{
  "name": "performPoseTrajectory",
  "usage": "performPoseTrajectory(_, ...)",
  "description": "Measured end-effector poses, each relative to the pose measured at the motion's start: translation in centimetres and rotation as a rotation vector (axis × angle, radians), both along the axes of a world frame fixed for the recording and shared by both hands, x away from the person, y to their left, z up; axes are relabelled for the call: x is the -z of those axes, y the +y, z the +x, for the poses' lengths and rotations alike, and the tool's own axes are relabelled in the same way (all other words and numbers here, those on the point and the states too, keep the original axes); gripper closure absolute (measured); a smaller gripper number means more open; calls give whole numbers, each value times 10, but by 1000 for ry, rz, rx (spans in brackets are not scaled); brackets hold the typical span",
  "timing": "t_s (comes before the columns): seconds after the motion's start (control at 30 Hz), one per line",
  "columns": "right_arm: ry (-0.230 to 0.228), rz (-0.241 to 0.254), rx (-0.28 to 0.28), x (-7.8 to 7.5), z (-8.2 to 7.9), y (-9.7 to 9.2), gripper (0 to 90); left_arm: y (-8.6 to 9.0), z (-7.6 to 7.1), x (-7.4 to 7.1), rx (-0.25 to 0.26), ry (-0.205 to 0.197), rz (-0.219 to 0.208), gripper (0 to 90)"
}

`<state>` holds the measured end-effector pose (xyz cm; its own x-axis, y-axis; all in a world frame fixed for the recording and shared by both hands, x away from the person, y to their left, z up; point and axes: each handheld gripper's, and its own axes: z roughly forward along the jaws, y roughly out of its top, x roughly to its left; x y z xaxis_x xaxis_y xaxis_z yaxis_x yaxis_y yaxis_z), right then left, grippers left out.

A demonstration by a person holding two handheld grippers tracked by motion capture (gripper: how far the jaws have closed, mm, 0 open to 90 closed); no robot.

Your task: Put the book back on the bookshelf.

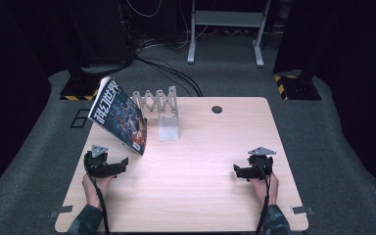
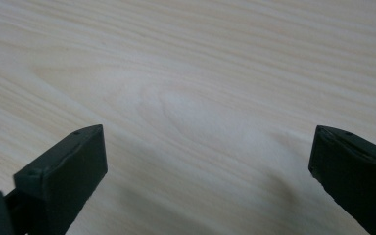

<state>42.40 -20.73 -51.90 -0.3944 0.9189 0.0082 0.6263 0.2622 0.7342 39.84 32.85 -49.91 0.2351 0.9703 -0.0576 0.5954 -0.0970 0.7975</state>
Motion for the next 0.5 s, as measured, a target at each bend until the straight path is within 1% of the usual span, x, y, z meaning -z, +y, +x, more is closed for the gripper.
performPoseTrajectory(0.03,-3,-1,-2,1,-2,-3,0,1,-2,3,7,18,10,19)
performPoseTrajectory(0.07,4,1,5,2,-3,-5,0,2,-3,6,10,31,15,18)
performPoseTrajectory(0.13,4,7,6,4,-4,-10,0,4,-7,12,6,42,26,13)
performPoseTrajectory(0.17,11,5,12,4,-4,-12,0,5,-9,15,8,61,29,12)
performPoseTrajectory(0.23,5,21,23,8,-4,-14,0,6,-11,20,4,71,53,11)
performPoseTrajectory(0.27,15,21,16,9,-4,-15,0,6,-13,22,-2,73,72,11)
performPoseTrajectory(0.3,22,25,24,10,-3,-15,0,6,-14,23,1,82,87,11)
performPoseTrajectory(0.33,20,11,16,10,-3,-15,0,5,-15,25,1,89,98,11)
performPoseTrajectory(0.37,27,7,10,10,-3,-14,0,6,-15,26,2,81,113,12)
performPoseTrajectory(0.43,13,-14,12,11,-3,-12,0,6,-16,29,7,96,114,16)
performPoseTrajectory(0.47,25,-11,9,10,-3,-12,0,6,-17,31,11,103,100,15)
performPoseTrajectory(0.5,21,-13,8,10,-3,-12,0,7,-17,33,6,91,88,13)
